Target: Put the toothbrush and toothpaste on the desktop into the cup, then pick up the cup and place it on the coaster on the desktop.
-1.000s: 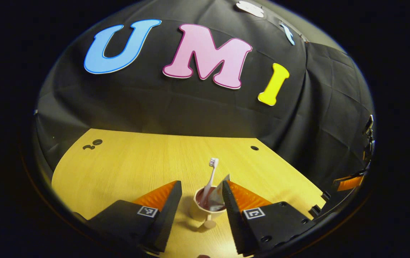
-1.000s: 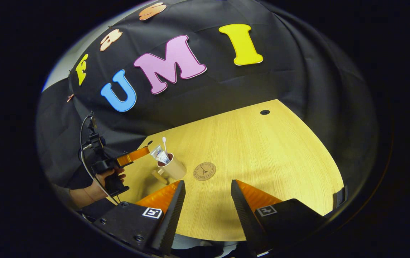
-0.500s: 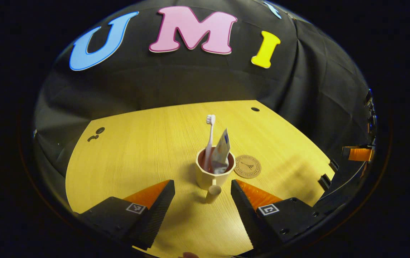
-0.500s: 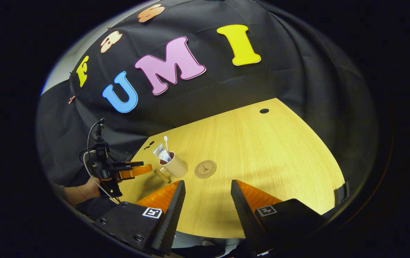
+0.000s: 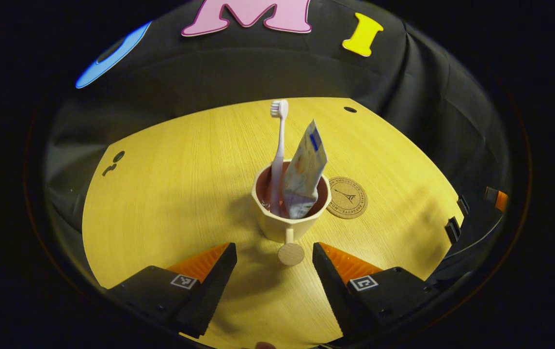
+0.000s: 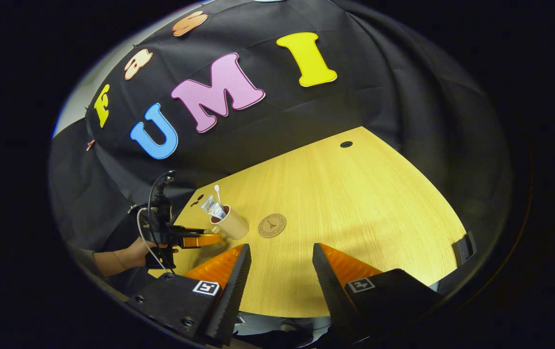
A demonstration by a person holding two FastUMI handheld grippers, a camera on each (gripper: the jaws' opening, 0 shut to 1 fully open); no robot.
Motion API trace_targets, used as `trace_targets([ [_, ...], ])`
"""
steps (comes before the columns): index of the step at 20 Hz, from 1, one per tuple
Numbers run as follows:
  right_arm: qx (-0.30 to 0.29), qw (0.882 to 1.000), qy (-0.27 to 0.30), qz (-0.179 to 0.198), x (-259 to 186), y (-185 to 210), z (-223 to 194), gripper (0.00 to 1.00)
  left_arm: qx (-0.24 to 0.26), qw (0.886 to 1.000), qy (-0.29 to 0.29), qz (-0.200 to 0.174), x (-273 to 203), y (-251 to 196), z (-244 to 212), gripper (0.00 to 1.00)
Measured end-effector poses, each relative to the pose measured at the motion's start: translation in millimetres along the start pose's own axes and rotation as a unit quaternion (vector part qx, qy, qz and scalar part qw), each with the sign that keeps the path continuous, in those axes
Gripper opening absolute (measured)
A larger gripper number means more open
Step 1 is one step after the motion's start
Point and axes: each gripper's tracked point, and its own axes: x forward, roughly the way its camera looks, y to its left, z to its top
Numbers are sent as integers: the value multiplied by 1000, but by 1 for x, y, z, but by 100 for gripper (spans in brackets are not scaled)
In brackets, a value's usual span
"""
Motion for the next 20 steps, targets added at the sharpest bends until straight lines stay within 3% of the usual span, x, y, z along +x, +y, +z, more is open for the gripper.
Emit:
trace_targets([
  [9,32,999,1,-31,-3,-29,-1,79,-4,999,44,4,37,-4,-4,93],
  [10,35,999,1,-34,-4,-33,-2,80,-5,999,47,7,39,-4,-5,73],
  [12,39,998,2,-39,-7,-38,-3,80,-6,999,51,6,42,-7,-7,58],
  [13,42,998,4,-42,-6,-41,-5,80,-5,999,54,4,43,-10,-8,55],
  [15,48,998,5,-44,-7,-43,-6,80,3,998,55,9,43,-12,-8,34],
  [16,51,998,6,-44,-8,-43,-7,80,4,998,56,11,44,-12,-9,32],
  [17,52,998,6,-44,-8,-43,-8,80,3,998,54,12,43,-13,-8,36],
  [20,51,998,8,-42,-10,-44,-10,80,-4,999,45,17,41,-12,-10,29],
])
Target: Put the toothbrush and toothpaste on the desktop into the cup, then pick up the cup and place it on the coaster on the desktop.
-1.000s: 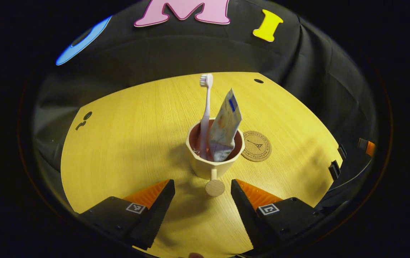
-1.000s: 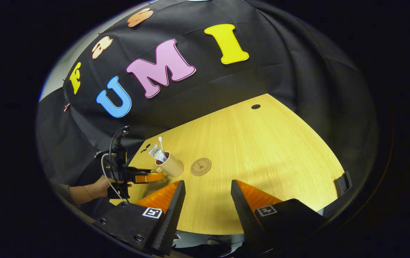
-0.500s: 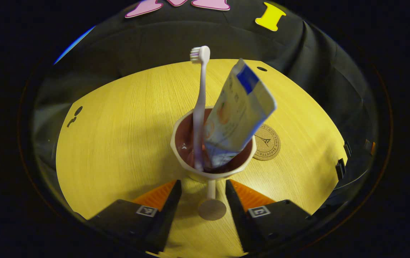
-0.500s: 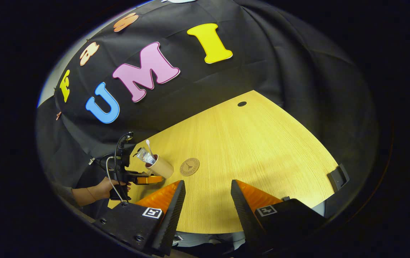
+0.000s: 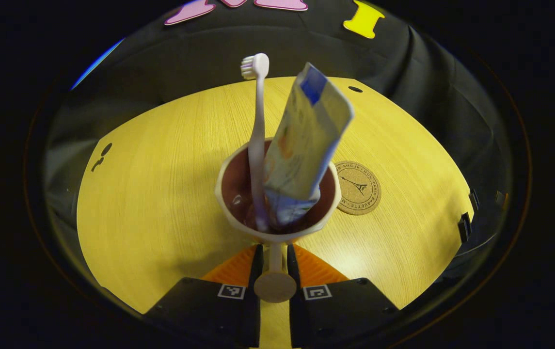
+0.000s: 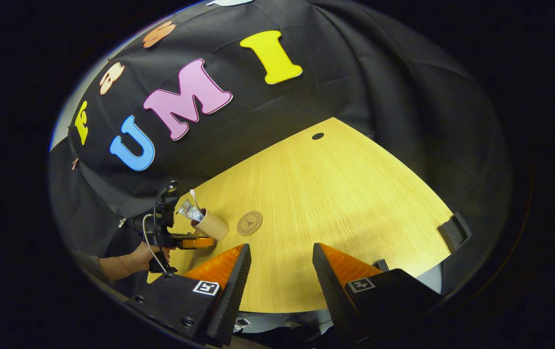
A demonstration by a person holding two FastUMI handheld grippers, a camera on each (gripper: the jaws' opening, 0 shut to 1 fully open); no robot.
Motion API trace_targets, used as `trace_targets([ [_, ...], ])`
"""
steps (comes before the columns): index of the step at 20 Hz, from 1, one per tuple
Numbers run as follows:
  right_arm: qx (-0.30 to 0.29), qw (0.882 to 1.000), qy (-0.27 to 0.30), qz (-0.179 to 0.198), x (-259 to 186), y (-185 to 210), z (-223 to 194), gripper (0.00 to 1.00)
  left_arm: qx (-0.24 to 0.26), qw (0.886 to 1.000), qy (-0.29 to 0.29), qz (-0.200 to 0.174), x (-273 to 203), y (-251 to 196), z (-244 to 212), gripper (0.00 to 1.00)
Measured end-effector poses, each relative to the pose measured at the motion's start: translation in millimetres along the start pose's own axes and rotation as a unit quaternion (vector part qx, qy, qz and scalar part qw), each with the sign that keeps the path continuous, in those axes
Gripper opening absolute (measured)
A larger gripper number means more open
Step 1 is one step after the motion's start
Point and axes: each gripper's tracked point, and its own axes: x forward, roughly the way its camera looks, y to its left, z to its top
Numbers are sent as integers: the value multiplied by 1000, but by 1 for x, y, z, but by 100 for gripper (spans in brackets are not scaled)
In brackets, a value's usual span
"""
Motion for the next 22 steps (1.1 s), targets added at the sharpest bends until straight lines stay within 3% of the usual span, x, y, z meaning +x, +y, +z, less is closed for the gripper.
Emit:
trace_targets([
  [3,0,1000,2,3,0,0,0,80,-1,1000,-7,13,-4,2,-2,32],
  [4,-1,1000,2,4,1,0,1,80,1,1000,-11,14,-6,2,-2,27],
  [7,-1,1000,5,7,0,-2,1,79,2,1000,-23,15,-16,-2,5,27],
  [10,-2,1000,6,11,1,-4,4,79,0,999,-36,8,-24,-13,17,27],
  [11,-2,1000,5,12,2,-5,5,79,4,999,-39,7,-26,-17,22,22],
  [12,-3,1000,5,13,2,-6,6,79,8,999,-42,4,-26,-23,26,27],
  [22,5,1000,-7,4,-13,-25,20,80,50,997,-40,-30,-14,-88,53,27],
])
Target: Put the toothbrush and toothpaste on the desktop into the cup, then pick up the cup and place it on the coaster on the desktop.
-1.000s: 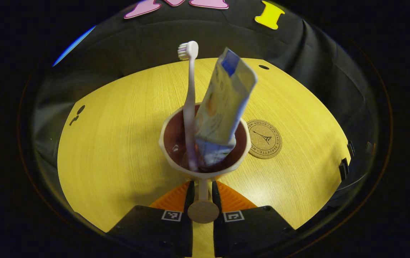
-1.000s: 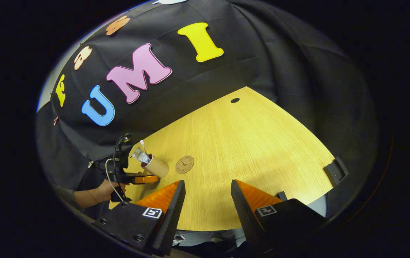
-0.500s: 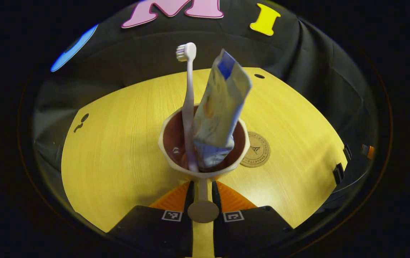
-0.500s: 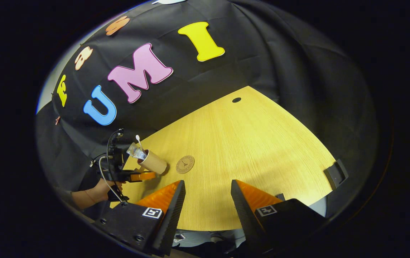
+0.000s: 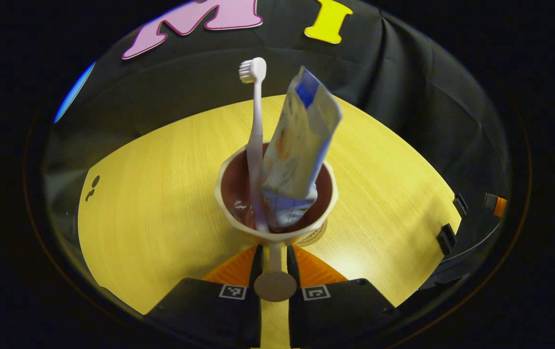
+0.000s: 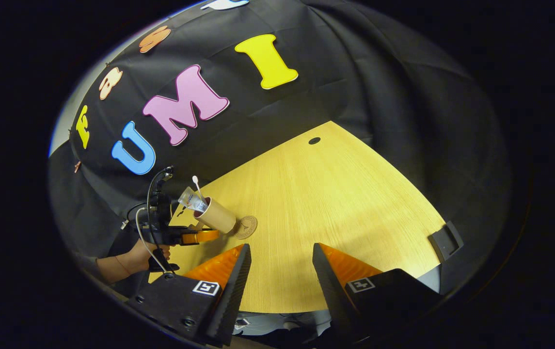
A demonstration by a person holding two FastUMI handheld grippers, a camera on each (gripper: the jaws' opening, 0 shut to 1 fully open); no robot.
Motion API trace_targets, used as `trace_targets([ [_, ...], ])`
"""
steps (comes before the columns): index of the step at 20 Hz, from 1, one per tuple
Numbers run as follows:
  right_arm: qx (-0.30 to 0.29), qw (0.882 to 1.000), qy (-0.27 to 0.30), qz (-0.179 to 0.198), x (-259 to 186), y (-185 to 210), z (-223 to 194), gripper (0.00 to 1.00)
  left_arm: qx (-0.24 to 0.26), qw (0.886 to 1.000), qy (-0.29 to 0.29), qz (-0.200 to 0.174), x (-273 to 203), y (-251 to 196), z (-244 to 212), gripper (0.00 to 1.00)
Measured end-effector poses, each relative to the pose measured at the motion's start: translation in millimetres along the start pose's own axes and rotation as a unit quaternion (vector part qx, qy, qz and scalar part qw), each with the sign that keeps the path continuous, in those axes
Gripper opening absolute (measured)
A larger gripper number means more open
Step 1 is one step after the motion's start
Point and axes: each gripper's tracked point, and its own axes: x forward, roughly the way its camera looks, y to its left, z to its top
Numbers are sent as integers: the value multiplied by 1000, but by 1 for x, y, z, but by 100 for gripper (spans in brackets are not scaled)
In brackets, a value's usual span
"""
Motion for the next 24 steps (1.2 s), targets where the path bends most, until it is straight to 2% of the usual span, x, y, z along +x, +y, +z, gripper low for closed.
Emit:
trace_targets([
  [10,22,999,-13,-36,-21,-39,3,79,21,1000,17,-6,27,-25,0,27],
  [11,25,999,-13,-38,-23,-41,3,79,22,1000,20,-4,29,-25,-1,31],
  [12,26,999,-14,-41,-24,-43,2,79,23,999,22,-1,32,-25,-3,27],
  [13,26,999,-13,-42,-24,-43,1,79,26,999,23,1,34,-24,-4,31],
  [14,27,999,-13,-43,-24,-44,1,79,30,999,22,4,35,-23,-4,27],
  [16,28,999,-10,-44,-24,-45,-1,79,35,999,23,1,37,-23,-6,27],
  [17,29,999,-8,-44,-24,-45,-1,80,35,999,17,0,37,-23,-4,22],
  [18,28,999,-7,-43,-24,-44,-2,79,35,999,18,-2,38,-23,-5,31],
  [20,27,999,-4,-40,-23,-43,-2,79,30,999,19,-4,38,-24,-6,27],
  [22,27,999,-2,-38,-22,-42,-3,79,20,1000,22,-7,39,-29,-5,28],
  [23,28,999,-2,-37,-22,-42,-2,79,16,1000,23,-8,39,-31,-5,33],
  [24,28,999,-1,-36,-21,-41,-2,79,12,1000,23,-9,39,-33,-5,29],
])
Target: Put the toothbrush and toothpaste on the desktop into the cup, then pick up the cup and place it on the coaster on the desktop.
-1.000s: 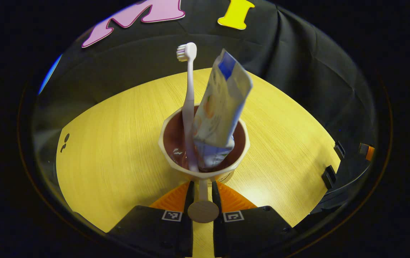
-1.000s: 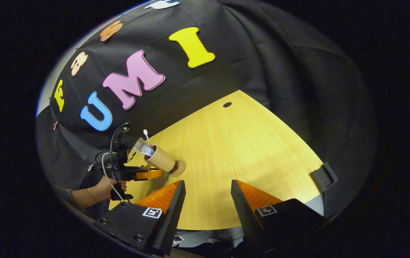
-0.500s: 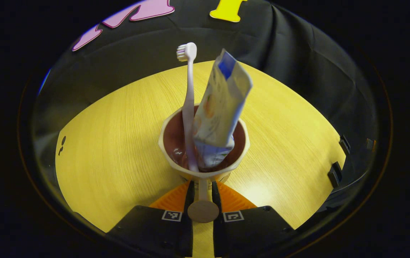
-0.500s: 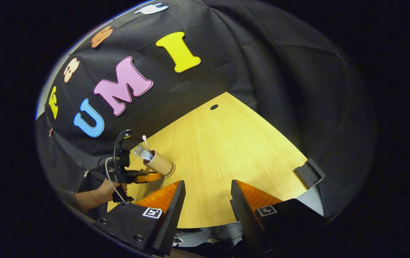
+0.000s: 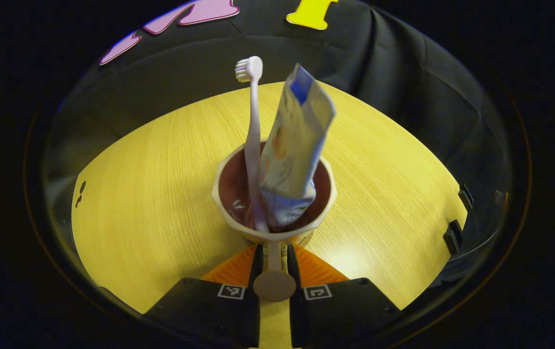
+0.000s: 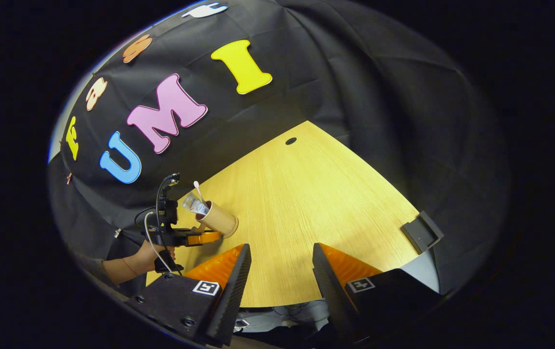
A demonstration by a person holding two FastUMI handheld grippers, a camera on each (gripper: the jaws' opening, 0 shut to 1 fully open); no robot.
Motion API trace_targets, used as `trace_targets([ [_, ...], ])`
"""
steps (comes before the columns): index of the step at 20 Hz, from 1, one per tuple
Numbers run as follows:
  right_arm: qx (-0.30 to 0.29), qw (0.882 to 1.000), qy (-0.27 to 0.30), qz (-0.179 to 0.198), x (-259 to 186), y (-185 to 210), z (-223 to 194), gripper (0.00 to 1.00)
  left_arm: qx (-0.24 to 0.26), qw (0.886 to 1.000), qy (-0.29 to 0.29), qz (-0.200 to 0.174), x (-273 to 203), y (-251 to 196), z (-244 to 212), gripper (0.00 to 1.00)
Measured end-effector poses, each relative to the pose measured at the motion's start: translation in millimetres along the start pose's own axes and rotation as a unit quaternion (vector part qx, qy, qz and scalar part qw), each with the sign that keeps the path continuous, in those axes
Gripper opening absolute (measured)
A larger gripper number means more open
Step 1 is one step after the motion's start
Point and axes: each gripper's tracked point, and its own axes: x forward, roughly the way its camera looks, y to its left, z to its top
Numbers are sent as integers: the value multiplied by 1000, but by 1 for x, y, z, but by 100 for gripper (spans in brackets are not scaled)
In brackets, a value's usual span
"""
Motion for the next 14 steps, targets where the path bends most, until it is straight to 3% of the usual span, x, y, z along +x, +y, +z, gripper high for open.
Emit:
trace_targets([
  [2,-2,1000,1,2,-1,2,0,79,-2,1000,-1,-5,-1,0,-2,32],
  [3,-4,1000,2,3,-1,2,1,79,0,1000,-1,-6,-1,0,-3,27],
  [4,-4,1000,2,2,-1,2,1,79,1,1000,-1,-9,-2,-1,-2,37],
  [5,-4,1000,2,3,-1,2,2,79,3,1000,-2,-10,-2,-3,-1,41],
  [6,-4,1000,2,3,-1,1,2,79,5,1000,-4,-8,-2,-2,-1,55],
  [8,-5,1000,1,3,-1,2,3,79,10,1000,-8,2,-4,-1,0,58],
  [10,-7,1000,2,5,-2,4,3,79,15,1000,-13,10,-8,1,0,74],
  [14,-13,1000,7,12,1,12,-1,80,32,999,-23,4,-17,-3,-3,92],
])
